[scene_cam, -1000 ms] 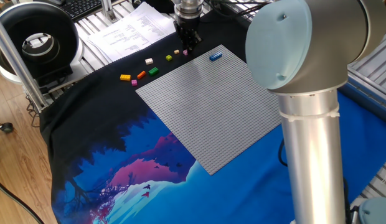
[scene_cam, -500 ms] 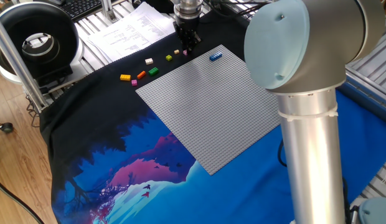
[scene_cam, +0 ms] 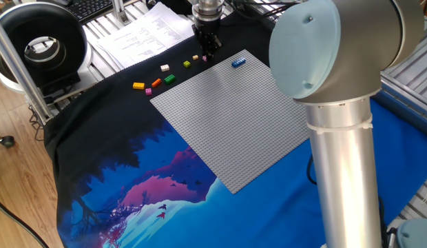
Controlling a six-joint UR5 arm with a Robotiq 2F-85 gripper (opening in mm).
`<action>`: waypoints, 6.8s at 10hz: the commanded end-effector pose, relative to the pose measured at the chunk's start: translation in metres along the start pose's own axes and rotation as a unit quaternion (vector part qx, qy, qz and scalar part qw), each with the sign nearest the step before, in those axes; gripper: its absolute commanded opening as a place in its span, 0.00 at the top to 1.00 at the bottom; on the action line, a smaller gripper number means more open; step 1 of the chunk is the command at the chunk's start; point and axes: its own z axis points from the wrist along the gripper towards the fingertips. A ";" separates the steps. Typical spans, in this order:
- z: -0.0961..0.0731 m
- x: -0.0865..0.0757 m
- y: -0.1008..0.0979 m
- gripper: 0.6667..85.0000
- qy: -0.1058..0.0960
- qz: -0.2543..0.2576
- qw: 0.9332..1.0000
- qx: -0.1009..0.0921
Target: Build with small Lego blocks
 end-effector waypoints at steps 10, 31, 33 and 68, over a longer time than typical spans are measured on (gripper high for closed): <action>-0.007 0.001 0.018 0.86 -0.028 0.085 0.996 -0.027; -0.017 0.005 0.027 0.94 -0.034 0.116 0.992 0.021; -0.018 0.005 0.020 0.98 -0.033 0.085 0.995 0.036; -0.011 0.008 0.084 0.87 -0.025 0.024 0.999 -0.023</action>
